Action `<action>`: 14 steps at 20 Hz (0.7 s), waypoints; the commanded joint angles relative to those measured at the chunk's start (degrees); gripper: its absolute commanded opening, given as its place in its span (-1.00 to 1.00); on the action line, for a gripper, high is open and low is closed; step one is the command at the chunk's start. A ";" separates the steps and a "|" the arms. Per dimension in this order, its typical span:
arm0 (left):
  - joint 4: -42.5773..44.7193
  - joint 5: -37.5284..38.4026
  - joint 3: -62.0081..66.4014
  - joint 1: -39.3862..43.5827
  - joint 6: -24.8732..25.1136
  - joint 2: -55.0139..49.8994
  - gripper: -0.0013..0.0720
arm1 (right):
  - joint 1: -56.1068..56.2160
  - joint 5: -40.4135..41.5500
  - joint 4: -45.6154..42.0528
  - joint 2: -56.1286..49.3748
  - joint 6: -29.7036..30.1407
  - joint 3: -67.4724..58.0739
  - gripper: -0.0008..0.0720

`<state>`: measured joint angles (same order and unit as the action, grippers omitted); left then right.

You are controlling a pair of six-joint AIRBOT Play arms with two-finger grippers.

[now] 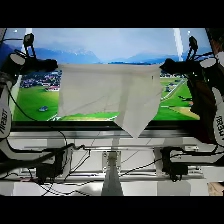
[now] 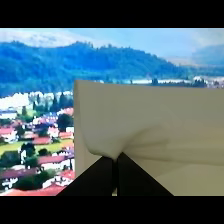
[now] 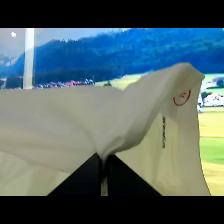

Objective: Fold the clothes and pants, and hang the long-sleeved shirts on hangers.

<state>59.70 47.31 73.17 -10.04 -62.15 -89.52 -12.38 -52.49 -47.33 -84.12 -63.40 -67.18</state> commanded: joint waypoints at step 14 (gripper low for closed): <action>11.80 30.36 0.39 -8.68 -2.60 12.94 0.52 | -8.50 -31.06 -20.13 9.05 -0.68 4.83 -0.16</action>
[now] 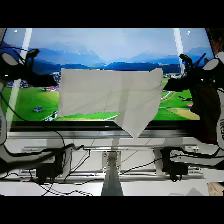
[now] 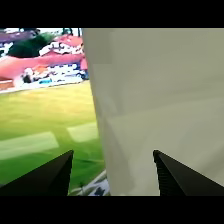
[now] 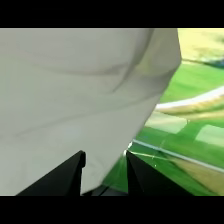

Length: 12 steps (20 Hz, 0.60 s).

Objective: Fold the clothes and pants, and hang the long-sleeved shirts on hangers.

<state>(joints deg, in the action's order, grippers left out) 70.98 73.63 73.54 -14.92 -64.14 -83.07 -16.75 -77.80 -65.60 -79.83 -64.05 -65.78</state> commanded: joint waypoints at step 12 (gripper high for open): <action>0.59 0.42 -20.70 -12.39 -6.10 24.24 0.37 | -10.69 10.36 20.57 23.30 -0.92 53.07 -0.01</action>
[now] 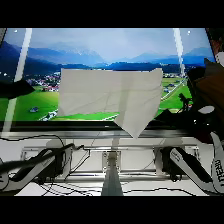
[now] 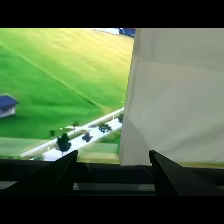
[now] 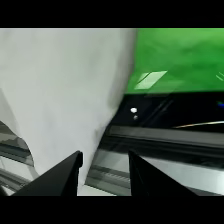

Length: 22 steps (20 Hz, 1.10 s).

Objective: Fold the clothes and pants, and hang the long-sleeved shirts on hangers.

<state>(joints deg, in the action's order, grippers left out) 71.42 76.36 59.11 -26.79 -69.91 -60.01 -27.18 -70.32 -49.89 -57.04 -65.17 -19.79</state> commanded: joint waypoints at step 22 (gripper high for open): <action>-1.42 -14.12 -25.64 -0.46 -4.48 0.96 0.37 | 12.46 20.20 12.59 -5.11 4.66 7.39 -0.93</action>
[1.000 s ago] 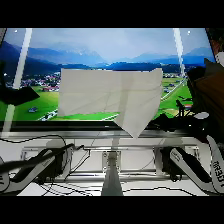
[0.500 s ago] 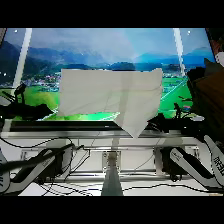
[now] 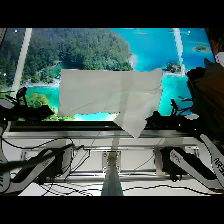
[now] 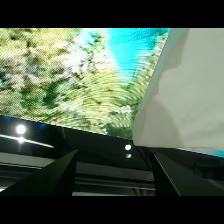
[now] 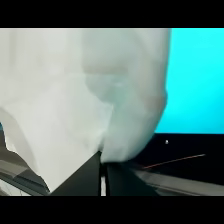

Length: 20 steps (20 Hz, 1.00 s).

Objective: Fold the clothes and pants, and hang the long-sleeved shirts on hangers.

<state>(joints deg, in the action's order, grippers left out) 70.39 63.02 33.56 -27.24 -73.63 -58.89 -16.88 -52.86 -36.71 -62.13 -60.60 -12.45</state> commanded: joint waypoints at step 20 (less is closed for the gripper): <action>-23.30 10.62 10.16 0.15 21.38 -20.11 -0.93 | 2.19 -10.05 6.54 -0.02 0.04 -14.38 -0.93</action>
<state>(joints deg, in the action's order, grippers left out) 52.99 66.17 38.76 -27.18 -55.18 -78.91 -14.76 -54.89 -37.21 -62.22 -60.40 -21.47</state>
